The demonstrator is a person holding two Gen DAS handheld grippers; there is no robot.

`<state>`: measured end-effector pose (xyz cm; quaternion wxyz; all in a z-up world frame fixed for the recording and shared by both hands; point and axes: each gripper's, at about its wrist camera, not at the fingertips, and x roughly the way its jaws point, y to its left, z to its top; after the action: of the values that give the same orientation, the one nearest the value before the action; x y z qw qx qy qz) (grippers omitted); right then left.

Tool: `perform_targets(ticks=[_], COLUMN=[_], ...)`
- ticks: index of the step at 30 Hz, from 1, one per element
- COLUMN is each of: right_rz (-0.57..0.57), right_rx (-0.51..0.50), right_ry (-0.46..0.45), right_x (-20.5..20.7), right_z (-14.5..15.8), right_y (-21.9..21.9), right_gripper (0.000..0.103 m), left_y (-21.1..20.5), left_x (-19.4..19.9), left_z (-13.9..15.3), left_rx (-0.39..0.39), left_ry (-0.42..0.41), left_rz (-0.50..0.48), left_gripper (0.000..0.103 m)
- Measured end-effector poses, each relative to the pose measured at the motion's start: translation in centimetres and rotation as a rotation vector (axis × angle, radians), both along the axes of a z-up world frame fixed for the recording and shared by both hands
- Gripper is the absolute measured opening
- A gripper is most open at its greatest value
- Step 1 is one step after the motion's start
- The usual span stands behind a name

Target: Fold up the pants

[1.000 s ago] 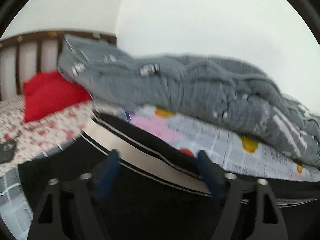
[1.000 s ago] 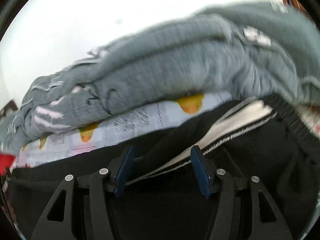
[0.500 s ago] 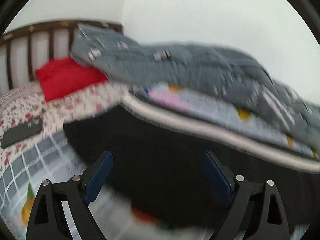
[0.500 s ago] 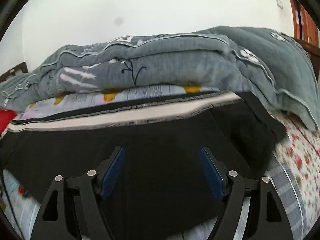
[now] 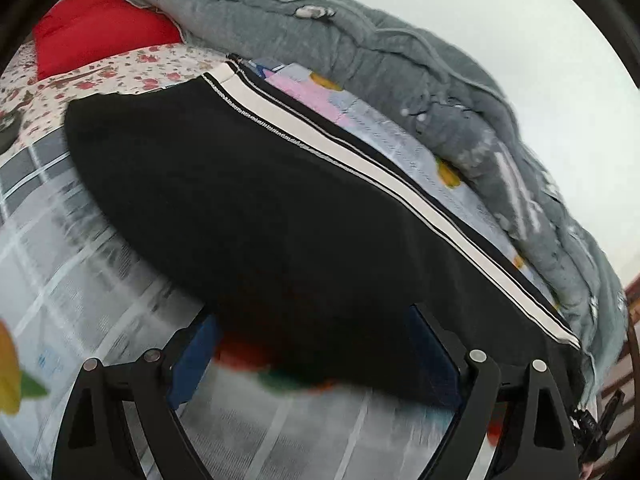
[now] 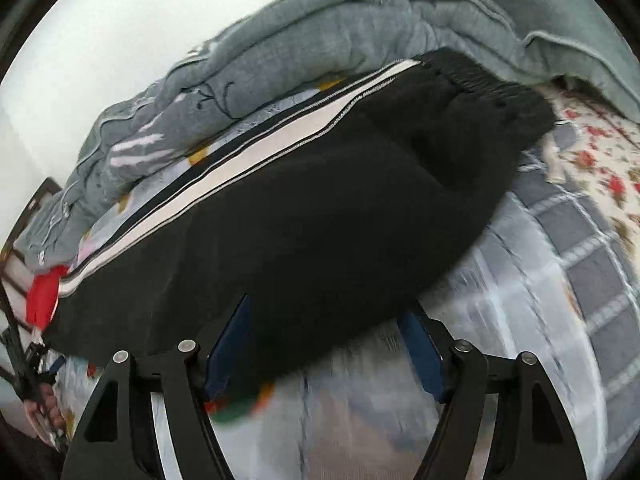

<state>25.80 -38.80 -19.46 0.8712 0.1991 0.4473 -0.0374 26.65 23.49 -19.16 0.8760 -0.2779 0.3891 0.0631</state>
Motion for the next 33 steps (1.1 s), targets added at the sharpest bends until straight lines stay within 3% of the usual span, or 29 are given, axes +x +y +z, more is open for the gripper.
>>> perform_targets(ticks=[2,4,5,6,7,8,9,11,13,19,28,31,32,33], right_rz=[-0.042,-0.051,-0.059,-0.074,-0.088,-0.085,-0.084,-0.100,-0.109,-0.061,-0.044,-0.035,-0.040,-0.056], right_rx=[-0.012,-0.011,-0.020,-0.044,-0.048,-0.008,0.046,0.158,0.204,0.128,0.178,0.159,0.140,0.116], right_ry=[0.010,0.005,0.003,0.003,0.000,-0.013,-0.033,-0.062,-0.092,-0.176,-0.208,-0.207,-0.213,-0.223], right_x=[1.6,3.1,3.6,3.8,3.8,3.8,3.4,2.5,1.1,-4.6,-17.5,-19.6,-20.0,-20.4], right_z=[-0.2,-0.6,-0.7,-0.7,-0.8,-0.9,-1.0,-1.2,-0.9,1.6,0.5,0.6,0.9,1.3], right_y=[0.1,0.3,0.5,0.7,0.5,0.1,-0.8,-2.4,-3.1,-2.3,-4.3,-5.0,-5.3,-5.6], right_gripper=[0.063,0.062,0.061,0.047,0.023,0.021,0.017,0.015,0.013,0.012,0.010,0.015,0.019,0.032], left_y=[-0.4,-0.9,-1.0,-1.1,-0.8,-0.4,0.1,0.8,1.0,0.2,0.4,-0.3,-0.5,-0.6], left_x=[1.1,2.1,2.3,2.3,2.1,1.7,1.2,0.5,-0.5,-4.7,-14.1,-15.4,-15.8,-16.2], left_z=[0.0,-0.2,-0.4,-0.5,-0.6,-0.6,-0.7,-0.7,-0.5,0.8,0.6,0.3,0.3,0.4], left_rx=[0.011,0.062,0.096,0.126,0.128,0.111,0.073,0.032,0.040,0.149,0.138,0.199,0.209,0.220], left_ry=[0.011,0.023,0.034,0.046,0.046,0.039,0.029,0.009,0.006,0.006,-0.041,-0.046,-0.052,-0.054], left_rz=[0.025,0.046,0.061,0.086,0.100,0.107,0.106,0.096,0.076,0.007,-0.047,-0.072,-0.072,-0.055], left_gripper=[0.085,0.067,0.049,0.037,0.032,0.020,0.016,0.015,0.014,0.014,0.015,0.021,0.028,0.046])
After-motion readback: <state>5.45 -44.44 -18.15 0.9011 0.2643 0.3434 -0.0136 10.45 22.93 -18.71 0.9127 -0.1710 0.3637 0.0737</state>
